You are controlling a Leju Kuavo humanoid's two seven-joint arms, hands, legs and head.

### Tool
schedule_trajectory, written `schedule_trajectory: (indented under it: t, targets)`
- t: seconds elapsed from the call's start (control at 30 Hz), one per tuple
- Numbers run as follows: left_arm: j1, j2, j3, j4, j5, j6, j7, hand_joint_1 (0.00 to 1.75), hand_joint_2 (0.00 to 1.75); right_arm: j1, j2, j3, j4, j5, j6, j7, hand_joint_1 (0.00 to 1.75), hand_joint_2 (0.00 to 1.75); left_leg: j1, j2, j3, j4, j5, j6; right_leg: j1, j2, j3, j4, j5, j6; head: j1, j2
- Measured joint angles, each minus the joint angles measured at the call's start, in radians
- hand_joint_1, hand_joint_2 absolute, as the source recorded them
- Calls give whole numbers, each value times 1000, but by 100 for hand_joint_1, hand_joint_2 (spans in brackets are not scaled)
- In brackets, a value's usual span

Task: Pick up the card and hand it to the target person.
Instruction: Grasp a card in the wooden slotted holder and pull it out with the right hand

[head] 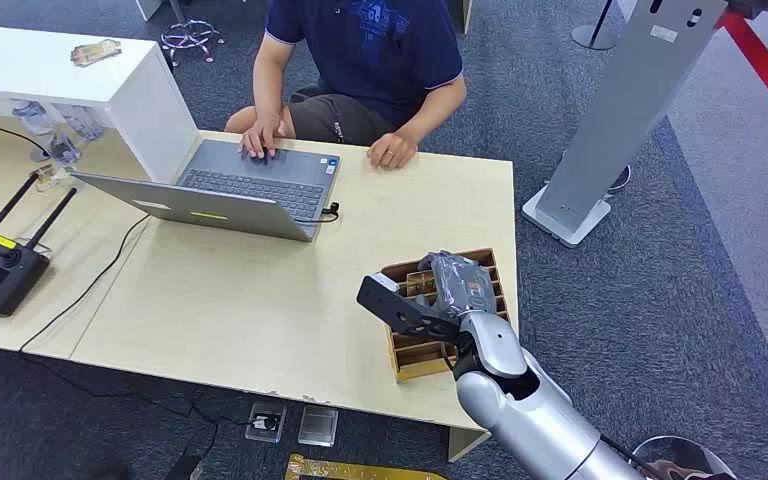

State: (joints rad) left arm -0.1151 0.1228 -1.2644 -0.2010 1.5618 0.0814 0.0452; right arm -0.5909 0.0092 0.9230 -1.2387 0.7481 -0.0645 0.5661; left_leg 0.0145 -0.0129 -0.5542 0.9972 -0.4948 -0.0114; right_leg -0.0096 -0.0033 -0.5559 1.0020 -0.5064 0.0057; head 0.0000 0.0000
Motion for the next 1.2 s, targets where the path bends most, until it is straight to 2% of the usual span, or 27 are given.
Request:
schedule_trajectory:
  t: [0.73,0.83,0.97,1.2]
  targets:
    - [0,0,0,0,0,-6,-3,0,0,1,0,0,2,6,8,3,89,175,0,0,0,0,0,0,0,0,0,0,0,0,0,0]
    - [0,0,0,0,0,-6,-3,0,0,2,0,0,3,7,9,3,99,175,0,0,0,0,0,0,0,0,0,0,0,0,0,0]
    - [0,0,0,0,0,-6,-3,0,0,2,0,0,3,9,9,3,141,175,0,0,0,0,0,0,0,0,0,0,0,0,0,0]
    - [0,-1,0,0,0,-6,-3,0,0,1,0,-1,3,14,9,3,167,175,0,0,0,0,0,0,0,0,0,0,0,0,0,0]
